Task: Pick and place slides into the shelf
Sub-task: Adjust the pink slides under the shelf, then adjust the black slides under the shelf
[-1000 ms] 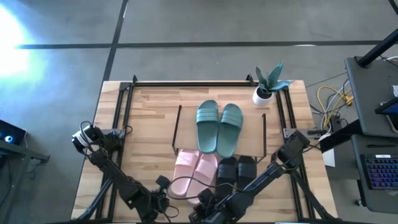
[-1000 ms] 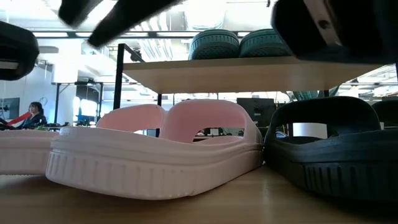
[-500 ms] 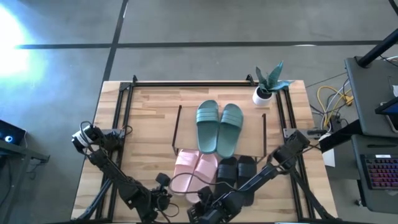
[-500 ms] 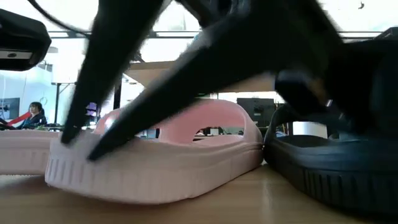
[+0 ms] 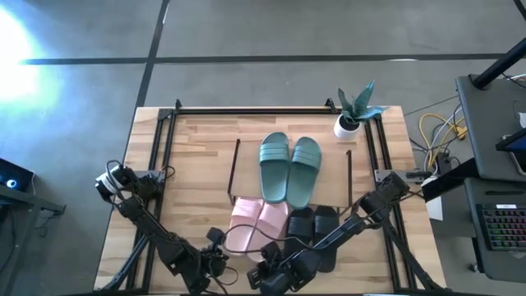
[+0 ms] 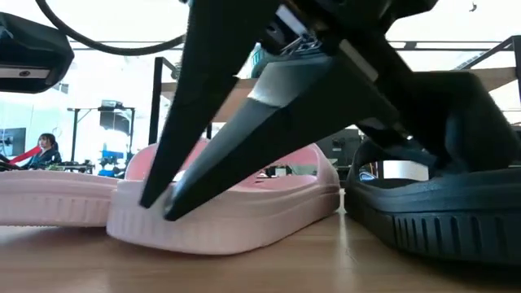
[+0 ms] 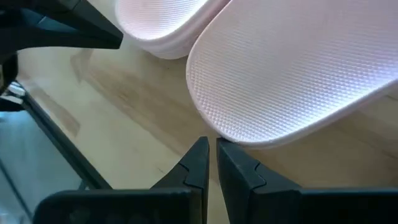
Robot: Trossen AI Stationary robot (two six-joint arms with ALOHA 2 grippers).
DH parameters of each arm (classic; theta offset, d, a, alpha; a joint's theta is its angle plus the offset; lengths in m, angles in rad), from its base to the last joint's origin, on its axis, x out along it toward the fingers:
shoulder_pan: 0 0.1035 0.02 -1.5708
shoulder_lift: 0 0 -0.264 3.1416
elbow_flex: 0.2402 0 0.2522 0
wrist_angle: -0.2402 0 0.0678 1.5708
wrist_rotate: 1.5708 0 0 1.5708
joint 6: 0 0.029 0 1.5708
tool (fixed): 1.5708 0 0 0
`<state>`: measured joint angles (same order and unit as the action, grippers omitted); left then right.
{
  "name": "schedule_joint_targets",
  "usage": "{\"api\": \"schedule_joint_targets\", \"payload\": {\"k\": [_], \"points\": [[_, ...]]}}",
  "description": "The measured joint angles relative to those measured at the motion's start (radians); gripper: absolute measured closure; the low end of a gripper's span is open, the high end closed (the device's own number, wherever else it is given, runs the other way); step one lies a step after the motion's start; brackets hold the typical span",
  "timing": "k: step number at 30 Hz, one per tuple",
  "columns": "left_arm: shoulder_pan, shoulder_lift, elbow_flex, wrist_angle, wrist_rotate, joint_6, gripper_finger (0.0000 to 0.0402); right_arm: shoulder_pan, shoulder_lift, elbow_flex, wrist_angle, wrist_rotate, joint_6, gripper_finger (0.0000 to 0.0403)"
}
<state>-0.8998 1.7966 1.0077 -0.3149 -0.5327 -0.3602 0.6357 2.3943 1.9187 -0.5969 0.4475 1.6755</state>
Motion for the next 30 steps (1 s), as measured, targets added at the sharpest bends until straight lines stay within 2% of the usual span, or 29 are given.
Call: {"api": "schedule_joint_targets", "payload": {"k": [4,11,14,18,23,25,30], "points": [[0.007,0.000,0.000,0.000,-0.002,0.000,0.0401,0.010,0.000,0.032,-0.108,0.037,0.003,0.0376],[0.033,0.000,0.000,0.028,-0.035,0.009,0.0401,0.015,0.000,0.116,-0.385,0.092,0.098,0.0376],[0.060,0.000,-0.003,0.045,-0.048,0.023,0.0401,0.024,0.000,0.153,-0.429,0.150,0.072,0.0376],[0.107,0.006,-0.018,0.104,-0.053,0.102,0.0401,0.026,-0.003,0.195,-0.440,0.157,0.028,0.0376],[0.150,0.008,-0.056,0.126,-0.053,0.131,0.0402,0.027,-0.003,0.251,-0.484,0.176,-0.010,0.0376],[0.149,0.002,-0.070,0.111,-0.052,0.130,0.0402,0.032,-0.004,0.267,-0.521,0.153,0.005,0.0376],[0.101,-0.032,-0.064,0.106,0.000,0.116,0.0402,0.062,-0.004,0.251,-0.581,-0.011,0.113,0.0376]]}}
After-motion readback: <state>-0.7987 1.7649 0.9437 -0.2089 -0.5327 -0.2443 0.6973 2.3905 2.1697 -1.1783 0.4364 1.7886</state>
